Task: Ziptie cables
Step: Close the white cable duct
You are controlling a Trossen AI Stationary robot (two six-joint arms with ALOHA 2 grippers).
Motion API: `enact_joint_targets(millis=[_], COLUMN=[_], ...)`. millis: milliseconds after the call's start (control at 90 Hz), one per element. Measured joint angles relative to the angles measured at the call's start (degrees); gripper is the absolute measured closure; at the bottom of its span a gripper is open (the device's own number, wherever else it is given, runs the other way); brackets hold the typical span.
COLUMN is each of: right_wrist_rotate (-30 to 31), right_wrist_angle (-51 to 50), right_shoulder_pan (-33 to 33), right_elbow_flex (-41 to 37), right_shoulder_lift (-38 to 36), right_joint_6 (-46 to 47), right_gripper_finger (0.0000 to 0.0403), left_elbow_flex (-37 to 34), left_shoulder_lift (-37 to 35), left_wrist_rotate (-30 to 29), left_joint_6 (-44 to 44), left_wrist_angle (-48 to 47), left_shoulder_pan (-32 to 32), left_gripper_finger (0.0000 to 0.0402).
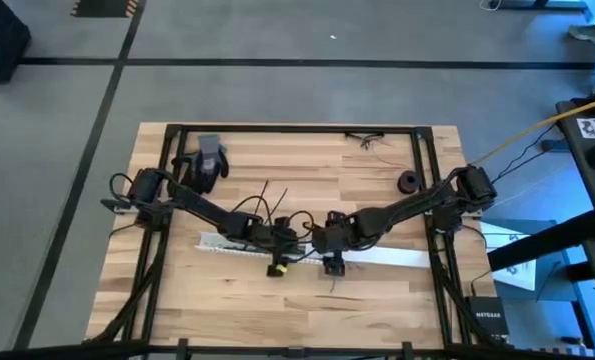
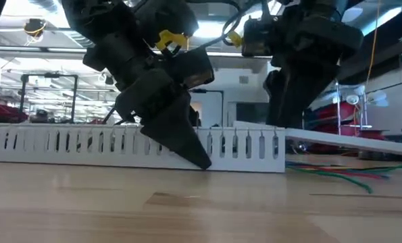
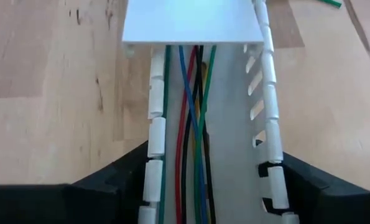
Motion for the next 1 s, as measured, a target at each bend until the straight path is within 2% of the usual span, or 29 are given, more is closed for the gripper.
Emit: enact_joint_targets(millis=[211,322,478,689,1000], right_wrist_rotate=[-0.2,3.5,4.0,6.9,4.4], right_wrist_angle=[-6.0,-4.8,0.3,1.7,2.2], right_shoulder_pan=[1.0,2.9,3.1,2.5,2.7], right_elbow_flex=[0.0,-0.2,-2.8,-3.6,-3.6], right_shoulder_lift=[-1.7,-1.9,-0.6,-0.1,-0.1], right_joint_6=[-0.3,-1.1,-1.4,-1.8,-1.6], right_gripper_finger=[0.0079,0.0079,0.0079,0.0079,0.0084], left_elbow_flex=[0.0,0.0,0.0,0.0,0.0], left_shoulder_lift=[0.0,0.0,0.0,0.0,0.0], left_wrist_rotate=[-0.1,-0.1,-0.1,-0.1,-0.1], left_joint_6=[-0.2,-0.2,-0.2,-0.3,-0.3], left_wrist_angle=[-0.1,-0.1,-0.1,0.0,-0.2], left_shoulder_pan=[0.0,0.0,0.0,0.0,0.0], left_gripper_finger=[0.0167,0.0167,0.0167,0.0167,0.0167])
